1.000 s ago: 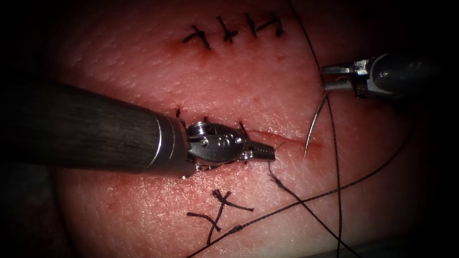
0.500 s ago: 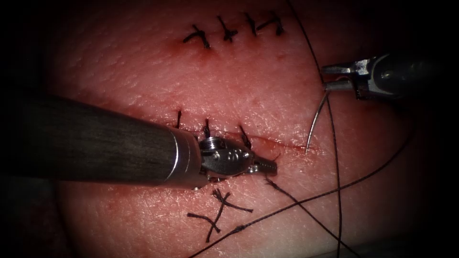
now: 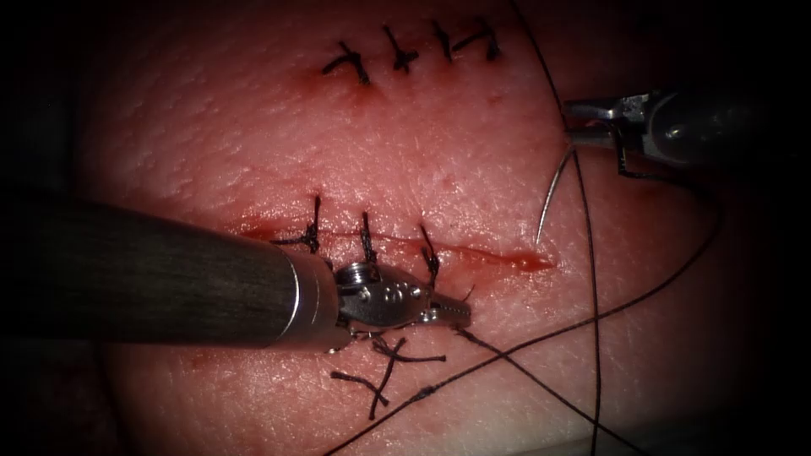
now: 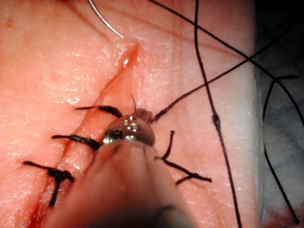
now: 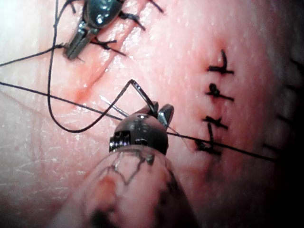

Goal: Wound Closure
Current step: Insert needle into the flesh atop the incision using the right needle driver

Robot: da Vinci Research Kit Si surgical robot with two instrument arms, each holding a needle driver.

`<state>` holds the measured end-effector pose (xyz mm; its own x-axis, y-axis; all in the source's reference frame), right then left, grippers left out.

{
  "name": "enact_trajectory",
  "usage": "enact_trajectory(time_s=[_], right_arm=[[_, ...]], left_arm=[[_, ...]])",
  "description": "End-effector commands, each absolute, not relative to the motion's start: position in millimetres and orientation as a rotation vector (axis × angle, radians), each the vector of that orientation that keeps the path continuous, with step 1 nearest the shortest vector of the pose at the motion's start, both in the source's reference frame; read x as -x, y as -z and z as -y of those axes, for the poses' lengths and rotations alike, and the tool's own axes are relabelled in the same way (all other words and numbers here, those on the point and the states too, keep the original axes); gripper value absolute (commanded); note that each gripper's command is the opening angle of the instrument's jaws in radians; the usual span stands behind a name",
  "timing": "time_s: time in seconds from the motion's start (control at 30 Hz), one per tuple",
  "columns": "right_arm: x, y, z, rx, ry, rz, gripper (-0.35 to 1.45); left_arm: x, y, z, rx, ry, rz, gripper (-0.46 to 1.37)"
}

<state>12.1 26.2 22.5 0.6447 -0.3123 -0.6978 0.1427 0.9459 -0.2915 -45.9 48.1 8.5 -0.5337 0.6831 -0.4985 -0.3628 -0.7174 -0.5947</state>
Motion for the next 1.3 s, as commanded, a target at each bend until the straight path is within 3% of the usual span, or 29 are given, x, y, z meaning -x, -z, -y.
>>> enact_trajectory(time_s=[0.03,0.2,0.43,0.73,0.93,1.1,1.23,1.3], right_arm=[[-12.1,-22.7,-26.1,0.234,0.267,-0.832,-0.35],[-12.1,-22.9,-25.8,0.241,0.275,-0.830,-0.35],[-12.1,-22.8,-25.6,0.244,0.281,-0.829,-0.35],[-12.1,-22.8,-25.6,0.249,0.284,-0.827,-0.35],[-12.1,-22.9,-25.7,0.252,0.282,-0.826,-0.35],[-12.1,-22.9,-25.7,0.252,0.281,-0.825,-0.35],[-12.1,-22.8,-25.6,0.255,0.280,-0.826,-0.35],[-12.1,-22.7,-25.6,0.262,0.283,-0.827,-0.35]], left_arm=[[45.9,-8.6,-48.2,0.990,-2.244,0.583,-0.35],[45.9,-8.6,-48.6,0.990,-2.236,0.595,-0.33],[46.5,-6.5,-50.5,1.017,-2.222,0.582,0.21],[47.0,-4.2,-52.7,1.048,-2.229,0.521,0.30],[46.8,-4.5,-53.2,1.031,-2.228,0.501,0.27],[46.7,-5.0,-53.9,1.014,-2.239,0.462,0.14],[46.6,-5.9,-54.0,0.984,-2.258,0.445,-0.27],[46.6,-6.7,-53.3,0.965,-2.281,0.443,-0.35]])
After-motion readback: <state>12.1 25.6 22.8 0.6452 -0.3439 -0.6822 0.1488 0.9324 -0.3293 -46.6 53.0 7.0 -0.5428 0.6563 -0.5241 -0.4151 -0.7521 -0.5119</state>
